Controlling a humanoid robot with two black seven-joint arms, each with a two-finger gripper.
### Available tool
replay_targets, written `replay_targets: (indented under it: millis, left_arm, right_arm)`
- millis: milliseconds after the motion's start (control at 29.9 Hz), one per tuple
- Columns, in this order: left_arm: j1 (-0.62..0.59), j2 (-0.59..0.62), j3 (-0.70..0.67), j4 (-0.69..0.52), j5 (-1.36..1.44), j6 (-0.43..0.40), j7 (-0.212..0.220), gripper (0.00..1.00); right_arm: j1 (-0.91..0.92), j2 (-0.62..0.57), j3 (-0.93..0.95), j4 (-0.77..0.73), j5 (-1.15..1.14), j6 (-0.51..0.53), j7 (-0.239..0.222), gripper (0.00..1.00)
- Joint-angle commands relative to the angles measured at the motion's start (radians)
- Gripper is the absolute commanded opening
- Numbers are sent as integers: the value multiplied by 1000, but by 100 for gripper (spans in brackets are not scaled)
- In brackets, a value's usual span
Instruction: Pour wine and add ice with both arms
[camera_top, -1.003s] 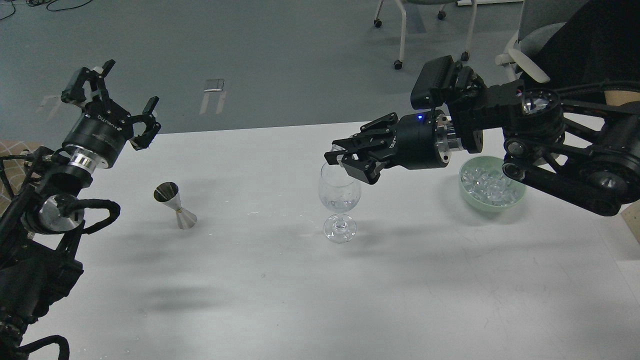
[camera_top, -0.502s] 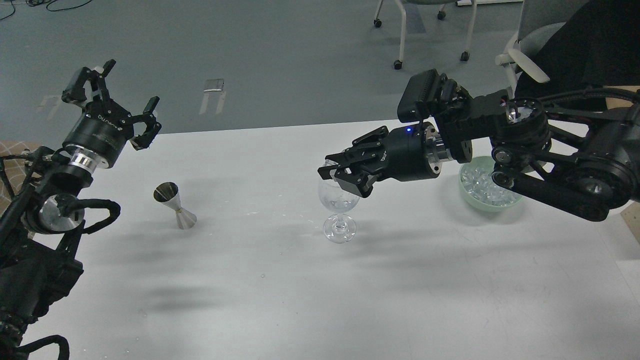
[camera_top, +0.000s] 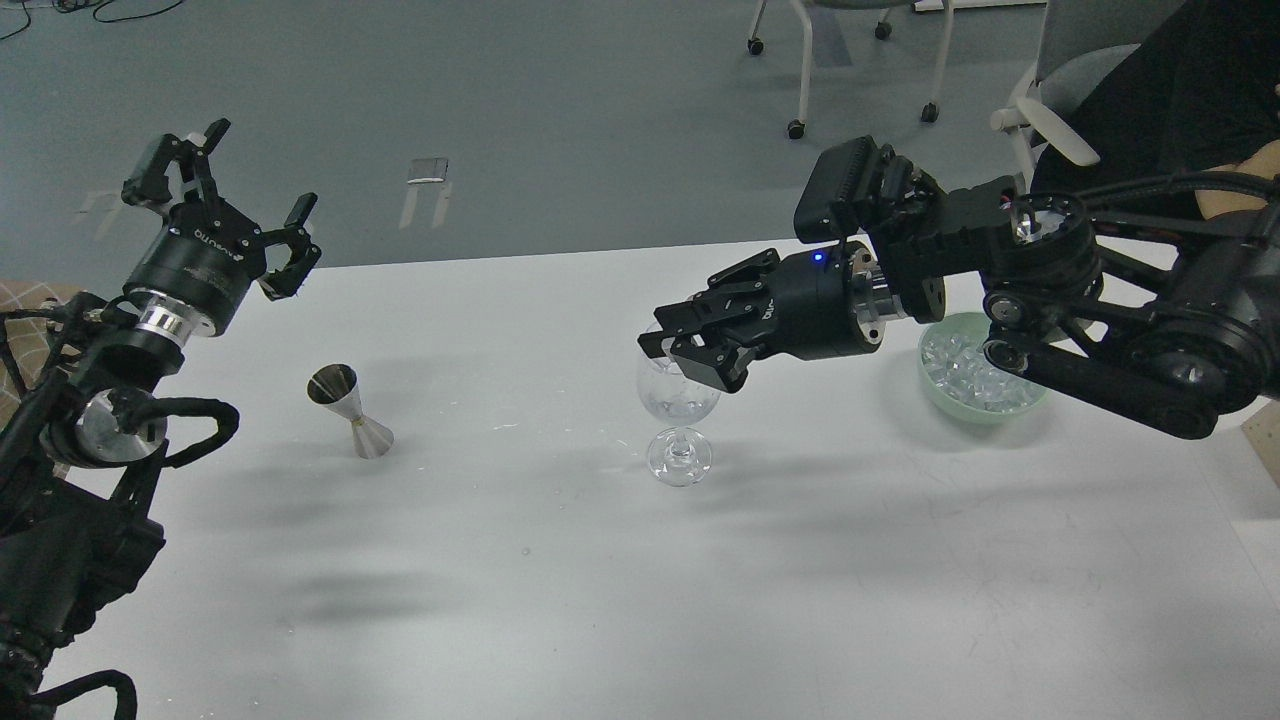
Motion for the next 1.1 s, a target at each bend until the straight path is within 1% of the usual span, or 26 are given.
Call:
replay_targets:
  millis: [0,134,234,301,334,368,435,502,569,602,636,702,736,836,937,1037,1070]
  left_arm:
    - [0,-1,0,-1,0,0,0,98]
    - [-3,0,0,-1,0,0,0,98]
    - [-3,1,0,-1,0,0,0,98]
    - [-4,1,-1,-1,0,0,0,98]
    - [-4,1,-1,-1,0,0,0,98]
    - [-3,1,0,1,0,0,0,98]
    - [-3,1,-1,-1,0,0,2,98]
    - [-6,2,0,1,0,0,2,98]
    - [-7,4,0,2,-2,0,3,98]
    - [-7,4,0,4,-2,0,3,98]
    - [-9,4,-1,5,-3,0,9,98]
    - [-10,2,-1,8,-6,0,17,98]
    - [-10,2,-1,15,-6,0,21,98]
    - [-17,4,-1,21,-3,0,25,98]
    - [-32,2,-1,30,-3,0,40,98]
    - [-59,-1,-1,65,-3,0,66,98]
    - [-67,-3,0,74,-3,0,67,98]
  right_arm:
    - [0,0,0,-1,0,0,0,46]
    - [3,0,3,1,0,0,0,48]
    - [6,3,18,-1,2,-2,0,59]
    - [5,3,64,-5,14,-14,0,82]
    - [-3,3,118,-16,18,-15,0,96]
    - [-11,5,173,-37,18,-12,0,97]
    - [-14,5,221,-64,32,-11,0,99]
    - [-14,17,274,-131,96,-14,0,99]
    - [-11,52,342,-243,228,-20,0,100]
    - [-11,61,362,-274,259,-21,0,100]
    - [-14,77,405,-336,319,-26,0,100]
    - [-15,100,448,-399,382,-37,0,100]
    - [-18,129,481,-463,444,-50,2,100]
    - [-20,196,534,-600,605,-66,20,100]
    - [-27,251,563,-672,739,-69,31,100]
    - [-73,305,583,-710,878,-89,48,100]
    - [-87,314,586,-710,903,-89,52,100]
